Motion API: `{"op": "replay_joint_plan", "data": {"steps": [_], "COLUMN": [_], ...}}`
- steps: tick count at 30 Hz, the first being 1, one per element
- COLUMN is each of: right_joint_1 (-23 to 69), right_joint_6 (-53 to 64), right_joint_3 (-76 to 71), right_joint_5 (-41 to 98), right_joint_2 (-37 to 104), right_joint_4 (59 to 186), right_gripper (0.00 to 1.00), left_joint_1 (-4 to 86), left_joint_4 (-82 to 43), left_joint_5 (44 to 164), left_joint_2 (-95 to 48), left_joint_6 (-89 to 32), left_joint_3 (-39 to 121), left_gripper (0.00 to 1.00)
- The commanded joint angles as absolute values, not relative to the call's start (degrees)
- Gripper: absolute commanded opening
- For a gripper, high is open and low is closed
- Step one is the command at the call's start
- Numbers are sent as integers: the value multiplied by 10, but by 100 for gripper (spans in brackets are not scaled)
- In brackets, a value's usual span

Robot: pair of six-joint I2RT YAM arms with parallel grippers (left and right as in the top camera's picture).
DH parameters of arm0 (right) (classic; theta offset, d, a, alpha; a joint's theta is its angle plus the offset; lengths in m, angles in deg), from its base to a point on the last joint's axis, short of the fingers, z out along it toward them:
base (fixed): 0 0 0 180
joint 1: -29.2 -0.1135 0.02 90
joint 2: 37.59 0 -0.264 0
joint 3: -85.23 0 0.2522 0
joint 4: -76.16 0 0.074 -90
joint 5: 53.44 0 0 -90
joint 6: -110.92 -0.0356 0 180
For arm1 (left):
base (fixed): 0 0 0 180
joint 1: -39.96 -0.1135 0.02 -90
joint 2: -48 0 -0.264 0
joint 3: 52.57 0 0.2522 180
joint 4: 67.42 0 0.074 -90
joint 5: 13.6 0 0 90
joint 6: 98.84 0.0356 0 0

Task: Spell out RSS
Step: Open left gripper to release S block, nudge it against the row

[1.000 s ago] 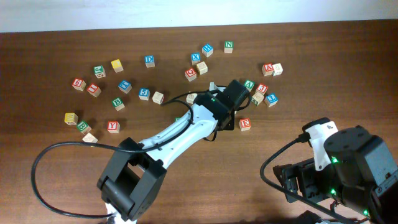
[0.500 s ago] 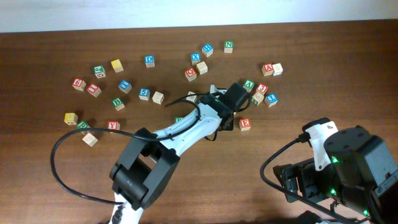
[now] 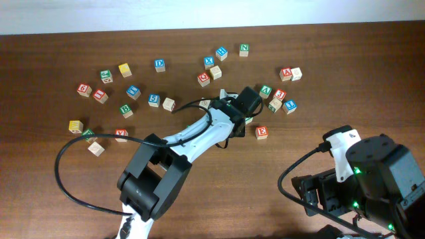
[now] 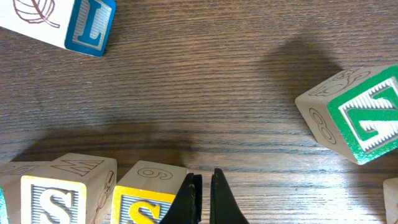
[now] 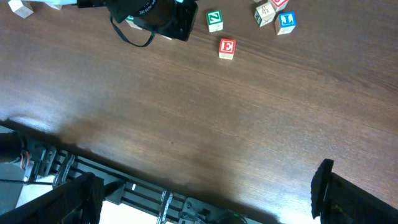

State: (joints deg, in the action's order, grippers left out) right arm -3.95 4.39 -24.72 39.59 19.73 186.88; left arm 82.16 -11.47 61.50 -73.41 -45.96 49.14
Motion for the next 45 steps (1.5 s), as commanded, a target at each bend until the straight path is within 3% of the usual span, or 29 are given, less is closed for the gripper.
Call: {"op": "replay_joint_plan", "data": {"steps": [1, 45], "right_joint_1": [-41, -41], "right_joint_6": [39, 39], "right_joint_3": [-248, -248], "right_joint_5": [402, 402], "right_joint_2": [198, 198], "right_joint_4": [1872, 1872], "right_gripper": [98, 98], "left_joint_1": [821, 810], "left_joint_4": [-114, -101], "left_joint_5": [605, 568], "left_joint_2": [-740, -740], "left_joint_6": [-453, -435], "left_joint_3": [487, 485], "left_gripper": [0, 0]}}
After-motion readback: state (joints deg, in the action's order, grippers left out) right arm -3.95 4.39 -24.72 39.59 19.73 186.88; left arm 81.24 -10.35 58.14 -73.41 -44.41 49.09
